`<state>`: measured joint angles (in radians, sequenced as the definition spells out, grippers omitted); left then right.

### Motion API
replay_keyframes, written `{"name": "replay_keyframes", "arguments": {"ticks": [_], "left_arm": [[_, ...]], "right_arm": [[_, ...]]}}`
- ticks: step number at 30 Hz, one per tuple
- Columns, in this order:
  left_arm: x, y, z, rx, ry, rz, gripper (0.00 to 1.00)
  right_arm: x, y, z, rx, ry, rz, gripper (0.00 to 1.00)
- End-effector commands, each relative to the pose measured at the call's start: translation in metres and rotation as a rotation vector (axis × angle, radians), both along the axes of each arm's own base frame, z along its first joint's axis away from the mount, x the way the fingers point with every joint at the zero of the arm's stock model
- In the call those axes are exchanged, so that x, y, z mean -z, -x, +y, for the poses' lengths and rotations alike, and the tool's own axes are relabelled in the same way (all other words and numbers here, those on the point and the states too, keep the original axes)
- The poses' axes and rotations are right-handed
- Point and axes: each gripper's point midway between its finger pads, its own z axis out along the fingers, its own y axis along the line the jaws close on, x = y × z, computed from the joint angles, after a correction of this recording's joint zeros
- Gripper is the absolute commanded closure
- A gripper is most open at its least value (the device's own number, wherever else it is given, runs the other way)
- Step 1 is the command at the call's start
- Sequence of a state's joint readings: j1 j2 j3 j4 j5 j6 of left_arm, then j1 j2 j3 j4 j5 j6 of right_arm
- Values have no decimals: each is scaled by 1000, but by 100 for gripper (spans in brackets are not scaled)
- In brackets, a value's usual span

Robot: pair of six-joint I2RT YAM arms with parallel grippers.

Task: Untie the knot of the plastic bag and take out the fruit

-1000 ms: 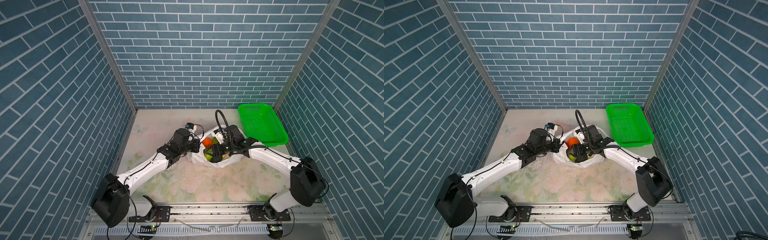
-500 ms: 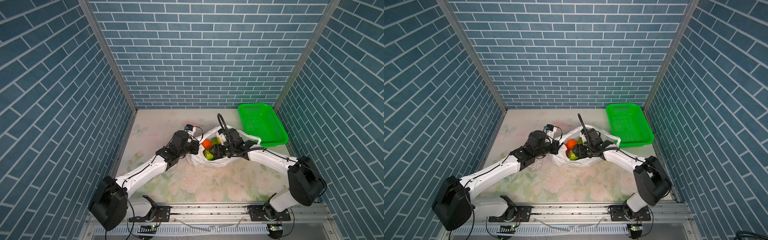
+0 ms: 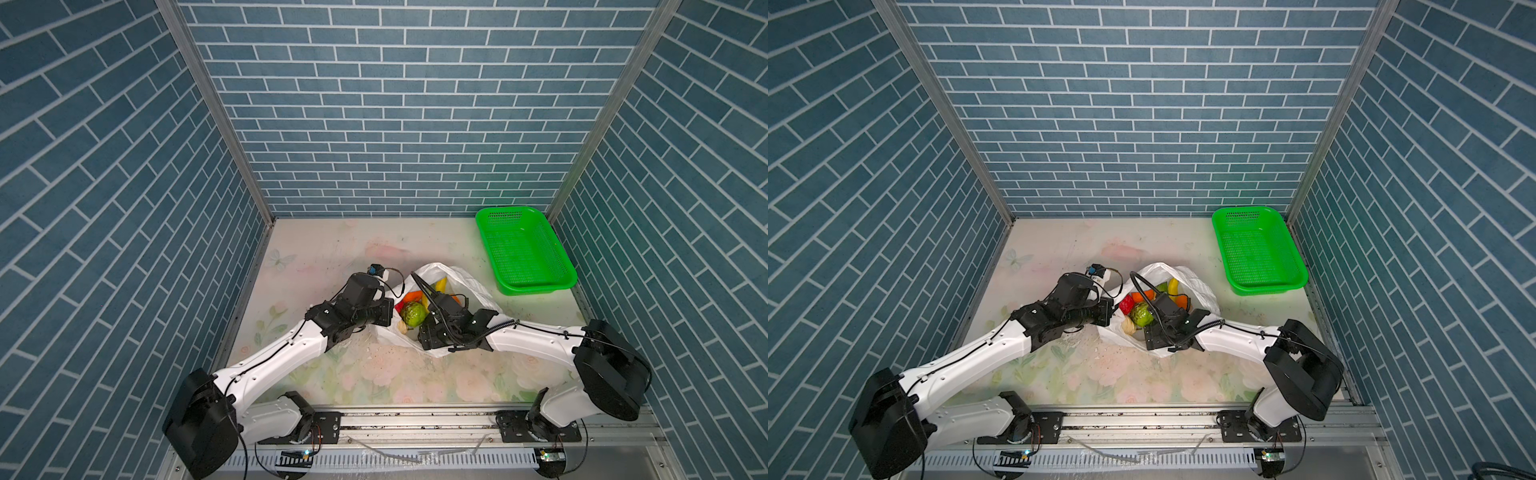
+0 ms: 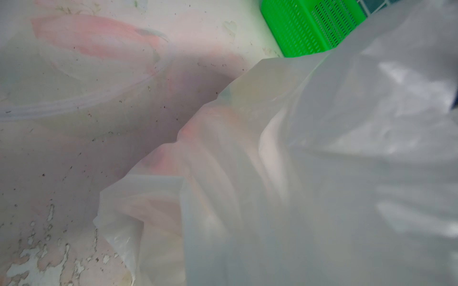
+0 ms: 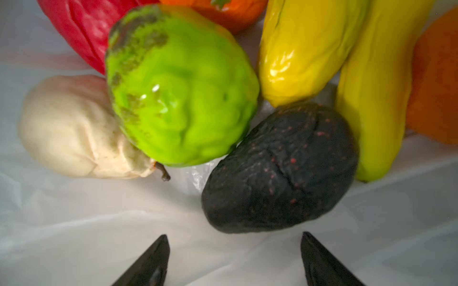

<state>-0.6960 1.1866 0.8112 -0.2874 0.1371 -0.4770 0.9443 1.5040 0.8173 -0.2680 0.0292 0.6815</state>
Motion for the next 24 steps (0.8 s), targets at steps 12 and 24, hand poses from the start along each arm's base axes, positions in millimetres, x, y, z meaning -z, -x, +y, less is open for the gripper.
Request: {"name": "replay_keyframes", "arguments": {"ticks": [12, 24], "left_arm": [[17, 5, -9, 41, -74, -131, 100], [16, 5, -10, 11, -80, -190, 100]], "right_arm": [[-33, -55, 20, 146, -52, -63, 11], [-2, -41, -31, 305, 76, 74, 13]]}}
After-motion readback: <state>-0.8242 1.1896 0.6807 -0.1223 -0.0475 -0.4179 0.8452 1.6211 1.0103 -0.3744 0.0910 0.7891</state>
